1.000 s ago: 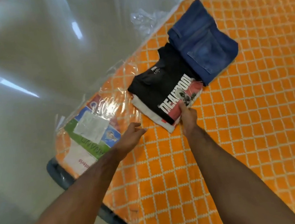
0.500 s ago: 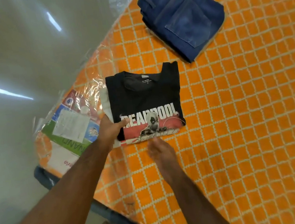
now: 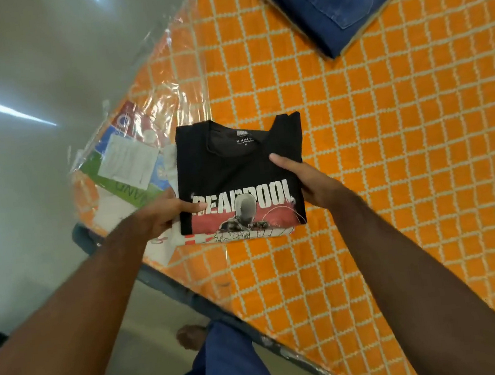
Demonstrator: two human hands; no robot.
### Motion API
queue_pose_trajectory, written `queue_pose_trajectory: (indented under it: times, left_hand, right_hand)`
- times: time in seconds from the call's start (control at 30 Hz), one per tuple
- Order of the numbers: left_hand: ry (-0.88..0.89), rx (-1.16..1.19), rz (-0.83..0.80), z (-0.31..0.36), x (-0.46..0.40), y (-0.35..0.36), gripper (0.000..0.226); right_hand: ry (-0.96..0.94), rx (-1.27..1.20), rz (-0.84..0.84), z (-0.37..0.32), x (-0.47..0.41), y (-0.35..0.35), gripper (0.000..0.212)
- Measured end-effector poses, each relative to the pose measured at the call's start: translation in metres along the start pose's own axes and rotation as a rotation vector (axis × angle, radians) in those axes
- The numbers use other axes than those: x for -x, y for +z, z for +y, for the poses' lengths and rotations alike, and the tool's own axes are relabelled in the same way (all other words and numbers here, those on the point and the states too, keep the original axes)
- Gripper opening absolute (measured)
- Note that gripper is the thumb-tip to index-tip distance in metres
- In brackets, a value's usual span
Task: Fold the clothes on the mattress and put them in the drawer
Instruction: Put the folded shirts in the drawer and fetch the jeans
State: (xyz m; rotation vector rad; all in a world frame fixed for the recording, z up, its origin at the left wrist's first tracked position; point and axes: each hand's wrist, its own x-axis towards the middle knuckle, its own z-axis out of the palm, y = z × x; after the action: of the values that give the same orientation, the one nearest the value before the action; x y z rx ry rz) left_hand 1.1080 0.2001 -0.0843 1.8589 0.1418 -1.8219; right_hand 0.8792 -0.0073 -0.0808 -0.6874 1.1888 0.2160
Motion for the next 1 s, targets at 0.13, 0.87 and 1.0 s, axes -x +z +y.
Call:
queue_pose_trajectory:
  times: [0.13, 0.87, 1.0]
  left_hand:
    - [0.054, 0.139, 0.041, -0.032, 0.039, -0.007, 0.05]
    - [0.546, 0.988, 0.687, -0.289, 0.428, -0.126, 0.04]
    - [0.598, 1.191, 0.88, -0.374, 0.471, -0.115, 0.024]
  right_hand:
    - [0.053, -0.087, 0.002, 0.026, 0.023, 0.043, 0.049]
    - [0.006, 0.738, -0.558, 0.034, 0.27, 0.443, 0.054]
    - [-0.014, 1.076, -0.668, 0.092, 0.309, 0.527, 0.047]
